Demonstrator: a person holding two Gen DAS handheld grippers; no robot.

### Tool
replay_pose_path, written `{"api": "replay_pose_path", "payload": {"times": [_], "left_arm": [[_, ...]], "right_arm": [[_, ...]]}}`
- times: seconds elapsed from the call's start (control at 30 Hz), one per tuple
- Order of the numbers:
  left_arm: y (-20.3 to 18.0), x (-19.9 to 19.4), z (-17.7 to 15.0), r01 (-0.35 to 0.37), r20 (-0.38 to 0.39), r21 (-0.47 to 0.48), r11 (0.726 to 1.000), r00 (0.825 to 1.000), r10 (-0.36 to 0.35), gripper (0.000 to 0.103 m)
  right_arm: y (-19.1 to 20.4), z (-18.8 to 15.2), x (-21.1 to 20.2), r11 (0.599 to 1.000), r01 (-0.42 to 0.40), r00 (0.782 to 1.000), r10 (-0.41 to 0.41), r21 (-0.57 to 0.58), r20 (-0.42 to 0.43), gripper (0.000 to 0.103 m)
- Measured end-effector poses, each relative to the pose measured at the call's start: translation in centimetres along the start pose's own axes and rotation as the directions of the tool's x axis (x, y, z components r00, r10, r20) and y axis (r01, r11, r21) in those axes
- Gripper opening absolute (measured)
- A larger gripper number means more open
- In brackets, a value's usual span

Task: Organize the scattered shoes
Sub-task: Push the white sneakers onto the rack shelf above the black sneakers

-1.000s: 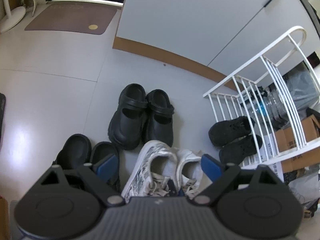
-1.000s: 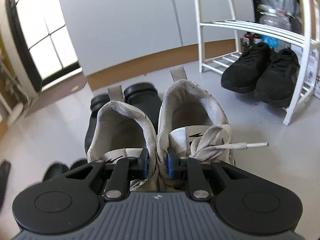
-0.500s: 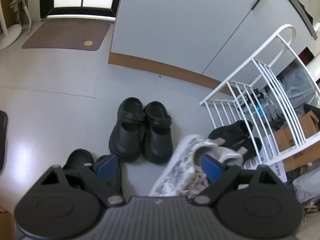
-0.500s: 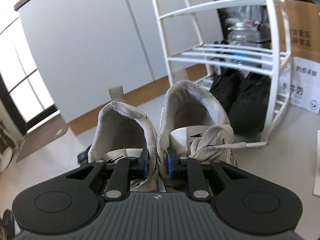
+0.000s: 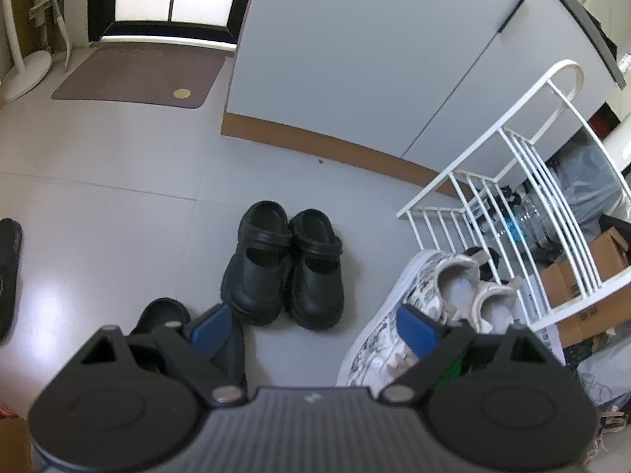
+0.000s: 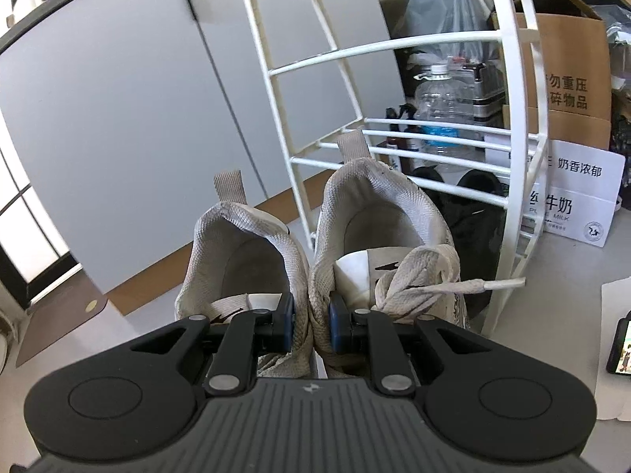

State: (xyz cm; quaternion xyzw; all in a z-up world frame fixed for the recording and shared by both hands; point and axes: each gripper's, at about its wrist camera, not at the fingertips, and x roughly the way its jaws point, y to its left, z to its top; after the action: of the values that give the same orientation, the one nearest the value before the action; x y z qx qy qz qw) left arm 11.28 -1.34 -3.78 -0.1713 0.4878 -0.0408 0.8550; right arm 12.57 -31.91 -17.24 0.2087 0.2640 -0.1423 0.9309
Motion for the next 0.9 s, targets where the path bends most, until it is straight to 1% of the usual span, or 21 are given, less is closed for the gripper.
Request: {"api": "replay_pose_path", "payload": {"times": [0.17,0.2,0.37,0.43,0.53,0.6,0.77,0.9], "left_arm": [[-0.2,0.3,0.0,0.005,-0.01,0.002,1.0,1.0,-0.005,0.092],[-0.2,0.4,0.0,0.005,-0.012,-0.003,1.0,1.0,-0.005,0.092],[-0.6,0.8,0.0,0.004,-0.018,-0.008,1.0,1.0,-0.004,0.092],[-0.7,1.0,0.0,0.004,-0.018,-0.01,1.0,1.0,-0.004,0.092],[-0.7,1.3,0.1,-0.004,-0.021,-0.016,1.0,1.0,0.003,0.092],[-0.6,1.6,0.1,-0.014,-0.022,-0.021,1.0,1.0,0.013,0.092],[-0.4,1.9,0.1,-0.02,-0.022,-0.056,0.998,1.0,0.019,0.092],[-0.4,2.2,0.1,-0.022,-0.021,-0.077,0.997,1.0,0.021,0.092]], "right_arm": [[-0.3,2.0,1.2,1.0,0.011,0.999,-0.012,0.03,0.032,0.02],[-0.4,2.9,1.8,0.999,0.018,0.999,-0.02,0.046,0.044,0.02],[-0.8,5.3,3.0,0.996,0.037,0.996,-0.044,0.085,0.076,0.02],[-1.1,6.8,4.0,0.992,0.057,0.993,-0.068,0.114,0.093,0.02],[-1.2,7.6,4.4,0.988,0.078,0.99,-0.092,0.132,0.104,0.02],[-1.5,9.0,5.3,0.982,0.112,0.985,-0.13,0.151,0.115,0.02],[-2.3,10.6,7.4,0.971,0.157,0.977,-0.18,0.182,0.113,0.02],[-3.3,11.9,9.1,0.955,0.214,0.963,-0.241,0.206,0.12,0.02]]}}
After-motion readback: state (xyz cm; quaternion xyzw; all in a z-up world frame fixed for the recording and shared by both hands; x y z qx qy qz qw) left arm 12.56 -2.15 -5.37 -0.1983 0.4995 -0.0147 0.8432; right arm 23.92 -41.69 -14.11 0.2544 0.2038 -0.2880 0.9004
